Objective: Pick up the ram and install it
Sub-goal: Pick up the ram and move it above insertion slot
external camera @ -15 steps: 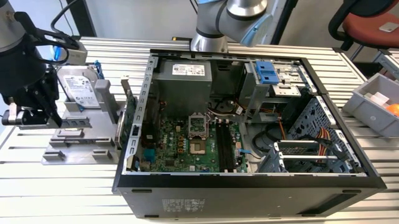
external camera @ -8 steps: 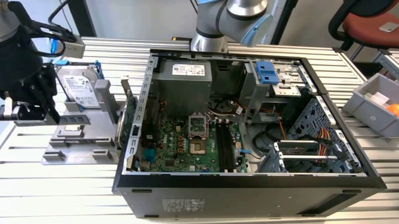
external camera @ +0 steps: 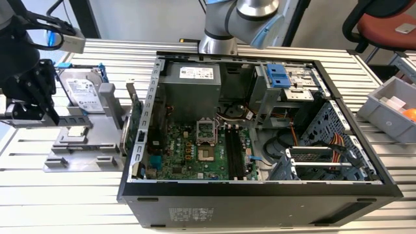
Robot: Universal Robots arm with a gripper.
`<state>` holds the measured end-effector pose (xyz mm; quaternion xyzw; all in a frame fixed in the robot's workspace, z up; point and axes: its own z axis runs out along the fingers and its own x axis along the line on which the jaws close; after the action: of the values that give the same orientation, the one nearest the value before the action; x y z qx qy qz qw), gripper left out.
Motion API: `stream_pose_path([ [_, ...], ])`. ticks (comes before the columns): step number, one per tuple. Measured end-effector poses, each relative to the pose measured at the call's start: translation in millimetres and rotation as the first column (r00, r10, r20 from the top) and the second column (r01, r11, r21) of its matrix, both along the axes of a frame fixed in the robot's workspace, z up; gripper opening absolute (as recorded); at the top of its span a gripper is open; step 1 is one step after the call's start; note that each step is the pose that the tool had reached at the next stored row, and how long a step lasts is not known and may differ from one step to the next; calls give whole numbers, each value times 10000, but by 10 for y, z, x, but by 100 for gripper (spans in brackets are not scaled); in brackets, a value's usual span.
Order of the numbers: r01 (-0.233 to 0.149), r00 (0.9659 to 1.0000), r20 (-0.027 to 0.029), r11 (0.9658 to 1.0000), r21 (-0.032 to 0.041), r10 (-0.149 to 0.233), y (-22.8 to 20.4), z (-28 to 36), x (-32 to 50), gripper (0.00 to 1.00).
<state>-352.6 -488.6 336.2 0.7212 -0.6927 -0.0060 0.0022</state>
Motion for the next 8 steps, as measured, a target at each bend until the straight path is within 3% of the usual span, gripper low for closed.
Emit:
stream_pose_path([
  [8,1,10000,0,10000,0,-1,0,163,0,0],
])
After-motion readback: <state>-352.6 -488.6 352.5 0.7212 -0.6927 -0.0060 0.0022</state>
